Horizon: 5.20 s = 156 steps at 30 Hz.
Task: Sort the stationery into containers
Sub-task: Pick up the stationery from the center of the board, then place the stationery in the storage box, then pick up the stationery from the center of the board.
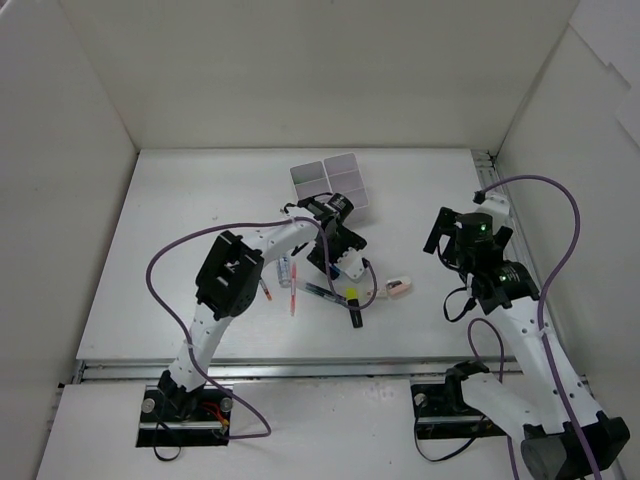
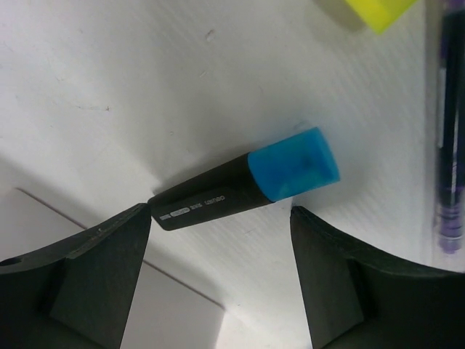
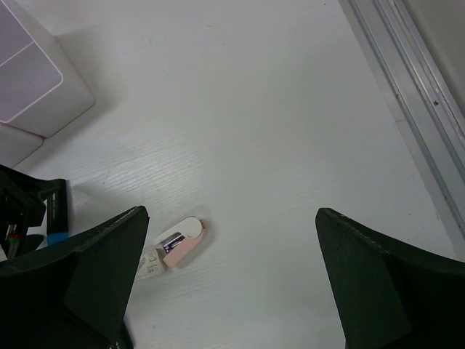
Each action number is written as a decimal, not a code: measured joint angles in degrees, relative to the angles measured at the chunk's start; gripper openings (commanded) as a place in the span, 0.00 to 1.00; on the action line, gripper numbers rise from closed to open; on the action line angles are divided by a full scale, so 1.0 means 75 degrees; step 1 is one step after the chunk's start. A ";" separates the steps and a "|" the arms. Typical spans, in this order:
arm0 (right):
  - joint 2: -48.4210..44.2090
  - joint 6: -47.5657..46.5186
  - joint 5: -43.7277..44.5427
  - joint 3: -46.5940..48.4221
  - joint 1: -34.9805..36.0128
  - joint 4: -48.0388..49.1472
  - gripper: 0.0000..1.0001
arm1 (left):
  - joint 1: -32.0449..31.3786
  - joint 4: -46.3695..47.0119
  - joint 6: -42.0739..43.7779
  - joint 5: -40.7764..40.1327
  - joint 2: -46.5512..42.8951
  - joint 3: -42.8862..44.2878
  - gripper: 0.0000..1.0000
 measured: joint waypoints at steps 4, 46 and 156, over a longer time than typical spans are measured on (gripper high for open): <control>0.0224 0.0035 -0.0160 0.0003 0.0000 0.0000 0.98 | -0.0061 0.0187 0.0755 -0.0248 -0.0102 -0.0216 0.70; 0.0032 -0.0003 -0.0254 0.0000 0.0000 0.0000 0.98 | -0.0344 -0.0423 0.0822 0.1341 0.0058 0.0087 0.00; 0.5531 0.1349 -0.1172 -0.0624 0.4188 0.2468 0.21 | 0.1285 0.3512 -1.5880 -0.5266 -0.9891 -0.8285 0.99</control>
